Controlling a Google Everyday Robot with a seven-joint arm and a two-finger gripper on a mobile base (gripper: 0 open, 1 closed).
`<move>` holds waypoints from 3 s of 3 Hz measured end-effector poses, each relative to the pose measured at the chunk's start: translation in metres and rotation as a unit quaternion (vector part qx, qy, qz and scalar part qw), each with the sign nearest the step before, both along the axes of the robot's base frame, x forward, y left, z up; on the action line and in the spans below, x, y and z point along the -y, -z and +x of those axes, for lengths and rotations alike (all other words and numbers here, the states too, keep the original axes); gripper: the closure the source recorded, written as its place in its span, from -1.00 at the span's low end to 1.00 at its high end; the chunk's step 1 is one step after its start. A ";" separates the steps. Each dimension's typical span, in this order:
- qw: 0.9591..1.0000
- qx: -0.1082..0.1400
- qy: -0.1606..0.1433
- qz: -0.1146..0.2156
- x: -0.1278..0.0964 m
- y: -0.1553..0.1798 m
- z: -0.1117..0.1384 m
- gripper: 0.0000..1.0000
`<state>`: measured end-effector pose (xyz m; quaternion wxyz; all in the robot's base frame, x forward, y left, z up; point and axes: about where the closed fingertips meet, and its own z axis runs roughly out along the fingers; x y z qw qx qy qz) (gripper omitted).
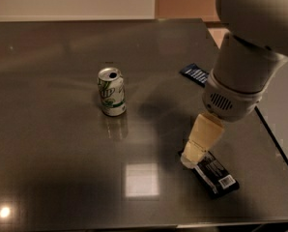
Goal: Move rxbar chocolate near 7up can
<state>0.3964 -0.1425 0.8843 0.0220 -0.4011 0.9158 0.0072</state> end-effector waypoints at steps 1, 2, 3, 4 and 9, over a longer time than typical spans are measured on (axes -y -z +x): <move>0.999 -0.025 0.025 -0.022 -0.007 0.019 -0.009 -1.00; 0.996 -0.048 0.042 -0.055 -0.012 0.043 -0.011 -1.00; 0.993 -0.064 0.053 -0.082 -0.011 0.061 -0.012 -1.00; 0.991 -0.078 0.060 -0.093 -0.008 0.073 -0.011 -0.65; 0.997 -0.029 0.061 -0.047 -0.013 0.024 0.034 1.00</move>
Offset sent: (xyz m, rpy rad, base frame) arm -0.0201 0.0119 -0.0708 -0.2097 0.1781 -0.1298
